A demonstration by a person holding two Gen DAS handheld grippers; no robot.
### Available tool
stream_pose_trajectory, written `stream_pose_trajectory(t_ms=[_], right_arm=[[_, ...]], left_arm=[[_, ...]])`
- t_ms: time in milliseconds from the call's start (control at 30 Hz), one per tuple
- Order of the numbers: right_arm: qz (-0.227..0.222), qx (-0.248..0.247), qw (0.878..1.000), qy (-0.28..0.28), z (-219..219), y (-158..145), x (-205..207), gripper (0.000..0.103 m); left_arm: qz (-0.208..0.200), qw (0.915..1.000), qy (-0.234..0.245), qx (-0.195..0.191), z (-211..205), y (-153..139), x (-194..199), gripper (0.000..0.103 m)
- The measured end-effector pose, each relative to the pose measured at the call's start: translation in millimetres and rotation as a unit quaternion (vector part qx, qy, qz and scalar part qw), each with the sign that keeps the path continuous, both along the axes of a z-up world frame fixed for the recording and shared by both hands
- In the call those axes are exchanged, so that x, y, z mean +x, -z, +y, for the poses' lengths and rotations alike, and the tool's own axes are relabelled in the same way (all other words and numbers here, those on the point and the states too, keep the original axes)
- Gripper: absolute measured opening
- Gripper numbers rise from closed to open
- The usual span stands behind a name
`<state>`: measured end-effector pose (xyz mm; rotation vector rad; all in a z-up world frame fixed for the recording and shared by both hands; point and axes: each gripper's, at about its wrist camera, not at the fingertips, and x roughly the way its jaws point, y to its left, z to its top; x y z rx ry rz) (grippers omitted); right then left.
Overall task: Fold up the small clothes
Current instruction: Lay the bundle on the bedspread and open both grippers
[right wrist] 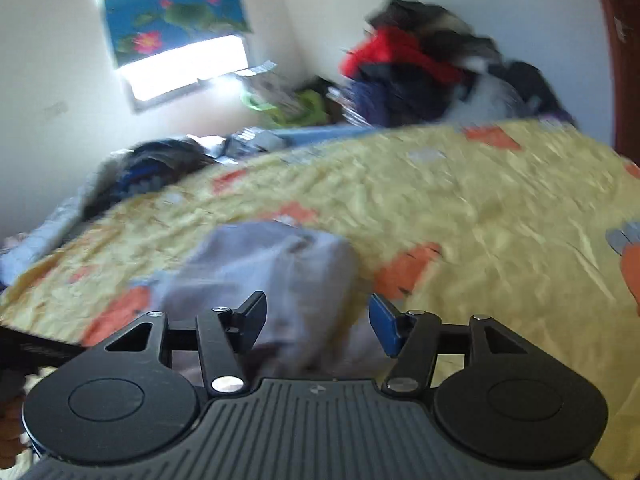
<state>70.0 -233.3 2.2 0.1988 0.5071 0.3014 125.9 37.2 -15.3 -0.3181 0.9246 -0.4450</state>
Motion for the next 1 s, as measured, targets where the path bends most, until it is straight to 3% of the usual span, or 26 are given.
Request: stream_pose_trajectory(t_ms=[100,167,200,267,400,500,533,600,667,1000], right_arm=[[0.032,-0.025,0.998,-0.046,23,10,2,0.053],[0.068,-0.042,0.997,-0.014,23,25,10,0.05],[0.074,-0.039,0.996,0.004,21,29,12,0.044],[0.062,-0.028,0.997,0.024,19,27,3,0.044],[0.031,-0.07,0.997,0.014,38,20,-14,0.054],[0.062,-0.11,0.991,0.039,43,35,-5,0.058],[0.067,-0.105,0.991,0.049,40,37,-6,0.06],[0.067,-0.074,0.993,0.056,35,34,-13,0.063],[0.063,-0.067,0.994,0.062,35,31,-21,0.075],[0.081,-0.073,0.992,0.061,45,35,-44,0.079]], left_arm=[[-0.003,0.9999,-0.006,0.016,-3,2,-2,0.027],[-0.001,0.9999,-0.011,0.013,-3,3,-4,0.028],[-0.002,0.9998,-0.012,0.014,-3,3,-5,0.028],[-0.017,0.9991,-0.015,0.036,-7,0,-12,0.03],[-0.045,0.9957,-0.023,0.077,-19,-3,-22,0.039],[-0.06,0.9934,-0.027,0.094,-25,-5,-31,0.042],[-0.067,0.9921,-0.029,0.102,-27,-6,-35,0.043],[-0.083,0.9884,-0.034,0.123,-31,-6,-44,0.057],[-0.096,0.9846,-0.039,0.141,-34,-5,-51,0.061],[-0.104,0.9806,-0.061,0.154,-33,1,-70,0.061]])
